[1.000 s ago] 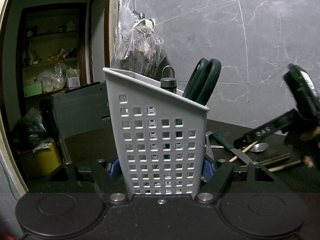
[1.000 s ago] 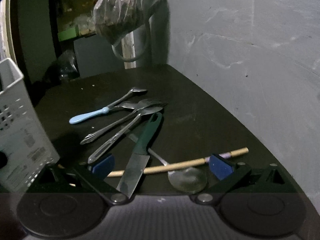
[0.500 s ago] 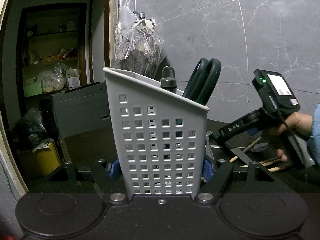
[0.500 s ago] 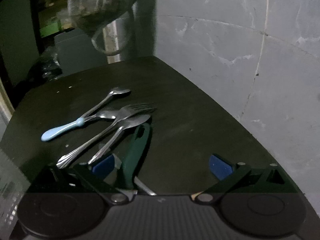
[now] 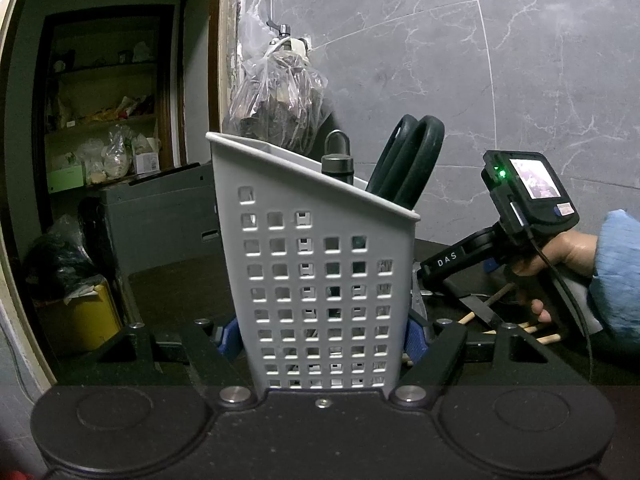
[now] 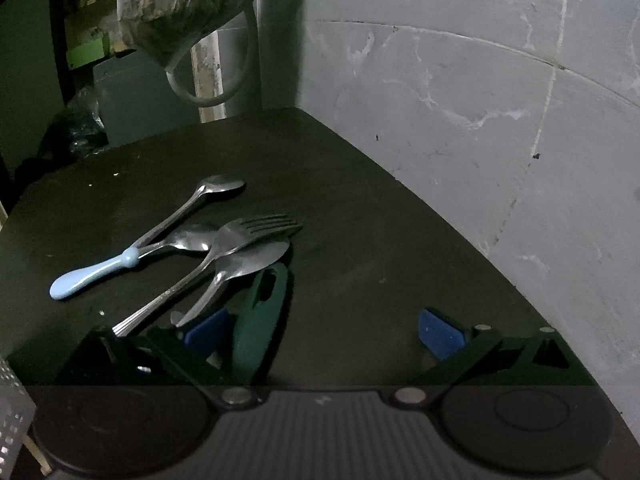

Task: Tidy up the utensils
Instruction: 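Close the right tool on the green-handled knife handle, then lift the green-handled knife upward with the right tool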

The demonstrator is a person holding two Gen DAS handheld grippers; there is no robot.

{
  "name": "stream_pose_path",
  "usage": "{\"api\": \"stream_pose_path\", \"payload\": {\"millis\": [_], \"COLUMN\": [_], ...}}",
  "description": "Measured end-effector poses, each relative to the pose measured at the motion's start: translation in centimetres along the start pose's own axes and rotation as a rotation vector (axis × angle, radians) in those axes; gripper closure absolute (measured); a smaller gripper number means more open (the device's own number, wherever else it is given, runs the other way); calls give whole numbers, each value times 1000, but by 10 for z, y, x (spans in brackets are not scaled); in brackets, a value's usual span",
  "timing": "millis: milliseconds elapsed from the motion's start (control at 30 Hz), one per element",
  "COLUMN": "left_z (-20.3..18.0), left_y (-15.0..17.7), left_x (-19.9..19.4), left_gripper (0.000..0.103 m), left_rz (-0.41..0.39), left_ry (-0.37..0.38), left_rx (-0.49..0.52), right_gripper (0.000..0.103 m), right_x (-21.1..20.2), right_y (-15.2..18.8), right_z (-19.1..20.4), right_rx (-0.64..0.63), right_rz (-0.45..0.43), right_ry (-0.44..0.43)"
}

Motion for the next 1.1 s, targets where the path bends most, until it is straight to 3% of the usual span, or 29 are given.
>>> {"api": "stream_pose_path", "payload": {"millis": [133, 300, 433, 700, 867, 1100], "left_z": [0, 0, 0, -1, 0, -1], "left_y": [0, 0, 1, 1, 1, 1], "left_x": [0, 0, 2, 2, 2, 2], "left_gripper": [27, 27, 27, 27, 27, 27], "left_rz": [0, 0, 1, 1, 1, 1], "left_ry": [0, 0, 1, 1, 0, 1], "left_rx": [0, -1, 2, 0, 0, 0], "right_gripper": [1, 26, 37, 71, 81, 81], "right_x": [0, -4, -5, -9, -11, -22], "right_y": [0, -3, -4, -4, -4, -1], "right_z": [0, -2, 2, 10, 9, 8], "right_rx": [13, 32, 26, 12, 36, 119], "right_rz": [-9, -35, -44, -51, -54, -60], "right_ry": [-7, 1, -13, -52, -80, -190]}}
Point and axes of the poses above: each gripper's, at about its wrist camera, not at the fingertips, and x roughly the way its jaws point, z to its left, y to its underside, the point moved 10 cm from there along x, roughly the way its jaws point, and after that the axes turned 4 degrees about -x, right-handed, at the moved point
